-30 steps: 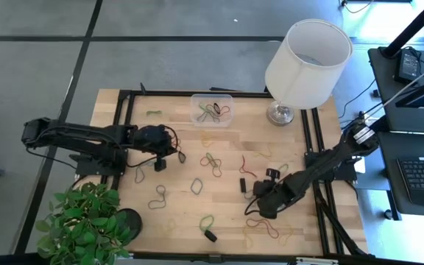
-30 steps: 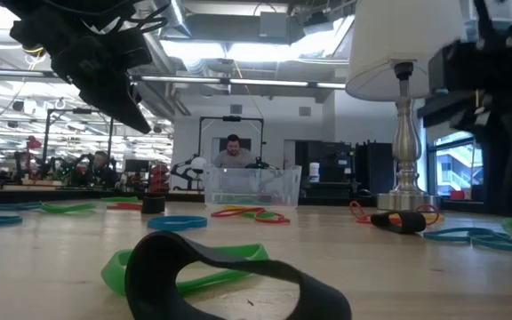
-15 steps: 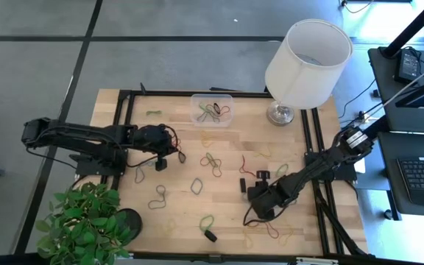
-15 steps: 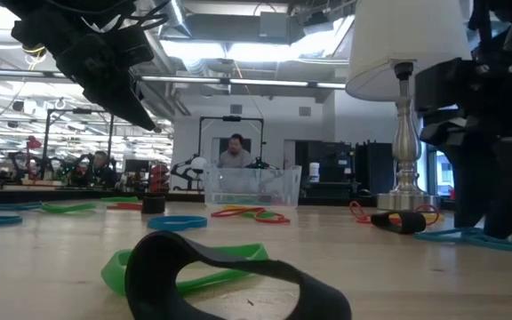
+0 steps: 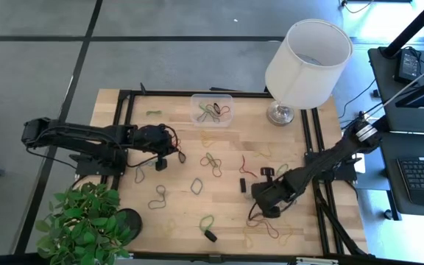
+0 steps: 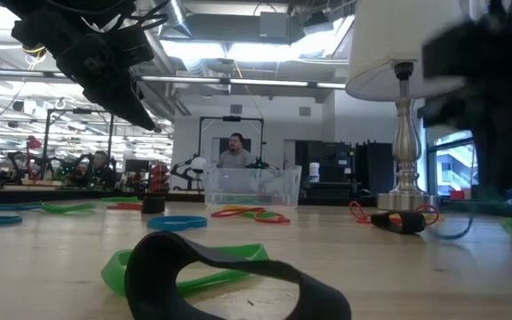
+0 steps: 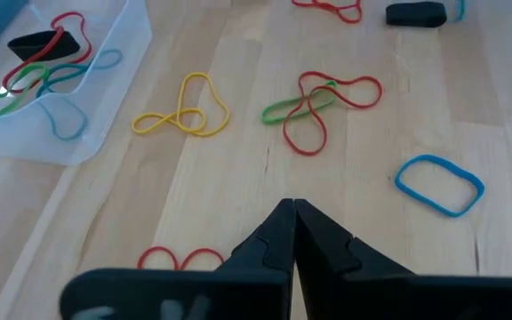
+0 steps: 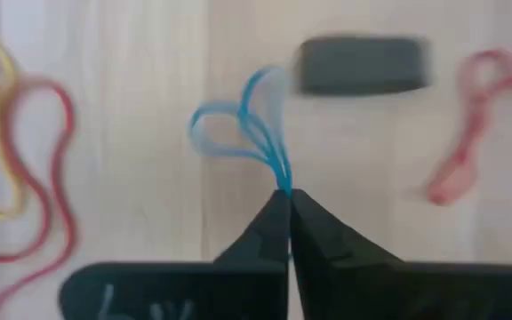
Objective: Pick and place rubber bands into bin
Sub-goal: Put the blue rubber band into the transparent bin
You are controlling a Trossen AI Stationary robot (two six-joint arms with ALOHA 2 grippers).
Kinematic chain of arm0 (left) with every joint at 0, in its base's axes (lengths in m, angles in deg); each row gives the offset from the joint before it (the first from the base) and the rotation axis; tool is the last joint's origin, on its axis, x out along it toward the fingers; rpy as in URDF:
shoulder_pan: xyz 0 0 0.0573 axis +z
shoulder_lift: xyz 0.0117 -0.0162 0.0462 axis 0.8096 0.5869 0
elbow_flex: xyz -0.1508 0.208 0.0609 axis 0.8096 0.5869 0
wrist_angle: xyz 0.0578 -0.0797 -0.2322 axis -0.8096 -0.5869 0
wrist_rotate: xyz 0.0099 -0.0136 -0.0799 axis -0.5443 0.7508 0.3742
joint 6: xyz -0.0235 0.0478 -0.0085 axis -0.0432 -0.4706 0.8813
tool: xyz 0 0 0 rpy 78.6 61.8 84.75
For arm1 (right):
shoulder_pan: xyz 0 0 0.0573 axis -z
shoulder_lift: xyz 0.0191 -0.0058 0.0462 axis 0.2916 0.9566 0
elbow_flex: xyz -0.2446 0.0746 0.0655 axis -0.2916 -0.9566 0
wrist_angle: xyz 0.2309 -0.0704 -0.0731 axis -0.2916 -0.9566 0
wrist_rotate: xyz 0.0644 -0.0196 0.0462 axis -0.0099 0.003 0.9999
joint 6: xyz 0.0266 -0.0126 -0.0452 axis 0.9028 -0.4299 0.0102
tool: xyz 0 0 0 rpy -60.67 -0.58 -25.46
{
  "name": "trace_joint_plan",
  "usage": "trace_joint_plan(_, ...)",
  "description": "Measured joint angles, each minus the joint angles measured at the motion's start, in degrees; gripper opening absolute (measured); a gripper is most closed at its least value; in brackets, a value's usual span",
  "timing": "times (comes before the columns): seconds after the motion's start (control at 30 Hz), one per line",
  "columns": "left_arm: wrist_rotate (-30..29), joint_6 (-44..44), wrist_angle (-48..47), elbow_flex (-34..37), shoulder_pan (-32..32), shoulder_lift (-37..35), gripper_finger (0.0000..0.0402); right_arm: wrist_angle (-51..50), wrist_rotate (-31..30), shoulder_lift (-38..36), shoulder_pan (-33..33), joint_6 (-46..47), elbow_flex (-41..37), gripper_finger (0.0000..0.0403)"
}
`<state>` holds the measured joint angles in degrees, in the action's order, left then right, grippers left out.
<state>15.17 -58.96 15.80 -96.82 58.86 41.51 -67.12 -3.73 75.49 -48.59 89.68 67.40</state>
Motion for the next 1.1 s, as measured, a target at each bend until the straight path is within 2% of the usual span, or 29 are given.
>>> trace_joint_plan(0.1,0.0,0.0,0.6,0.0,0.0,0.0,0.0001,-5.9,-2.2,-2.7,0.9,0.8,3.1,0.0004)
trace_joint_plan(0.3,-0.4,0.0,0.9,0.0,0.2,0.0,0.0005,-16.9,-10.3,-4.1,4.9,-0.9,14.6,0.0002)
trace_joint_plan(0.57,-0.5,0.0,0.9,0.0,0.2,0.0,0.0004,-16.9,-16.5,-2.1,18.5,-11.2,25.9,0.0001)
trace_joint_plan(0.8,-0.5,-1.8,1.1,0.0,0.2,0.0,0.0002,-11.5,-14.1,7.3,32.8,-21.2,35.4,0.0000)
trace_joint_plan(0.93,-0.5,-2.1,1.1,0.0,0.2,0.0,0.0003,-11.8,-12.8,15.0,39.3,-25.7,43.2,0.0000)
trace_joint_plan(1.1,-1.0,-2.1,1.3,0.0,0.2,0.0,0.0005,-12.6,-8.1,24.7,46.3,-29.3,52.0,0.0000)
